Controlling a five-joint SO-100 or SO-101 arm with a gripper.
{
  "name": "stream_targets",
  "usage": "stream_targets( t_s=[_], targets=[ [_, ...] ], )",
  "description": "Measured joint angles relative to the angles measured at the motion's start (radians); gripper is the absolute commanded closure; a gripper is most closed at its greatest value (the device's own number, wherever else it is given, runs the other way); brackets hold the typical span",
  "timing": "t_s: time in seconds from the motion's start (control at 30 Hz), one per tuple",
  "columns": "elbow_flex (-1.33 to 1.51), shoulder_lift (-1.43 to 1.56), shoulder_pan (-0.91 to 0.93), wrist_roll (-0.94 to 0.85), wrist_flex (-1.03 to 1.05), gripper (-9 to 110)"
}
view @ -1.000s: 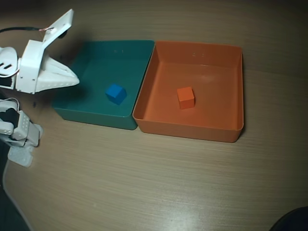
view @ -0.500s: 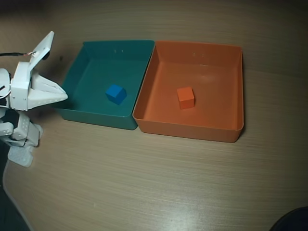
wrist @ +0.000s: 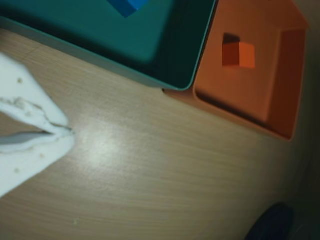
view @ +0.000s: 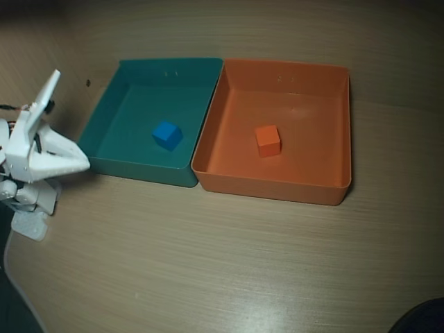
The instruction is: Grasp a cube and put it in the box.
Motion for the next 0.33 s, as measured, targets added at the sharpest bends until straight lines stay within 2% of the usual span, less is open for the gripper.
stream_targets(
  t_s=[0.33],
  targets=[
    [0.143,0.031,0.187,0.000,0.000,106]
  ],
)
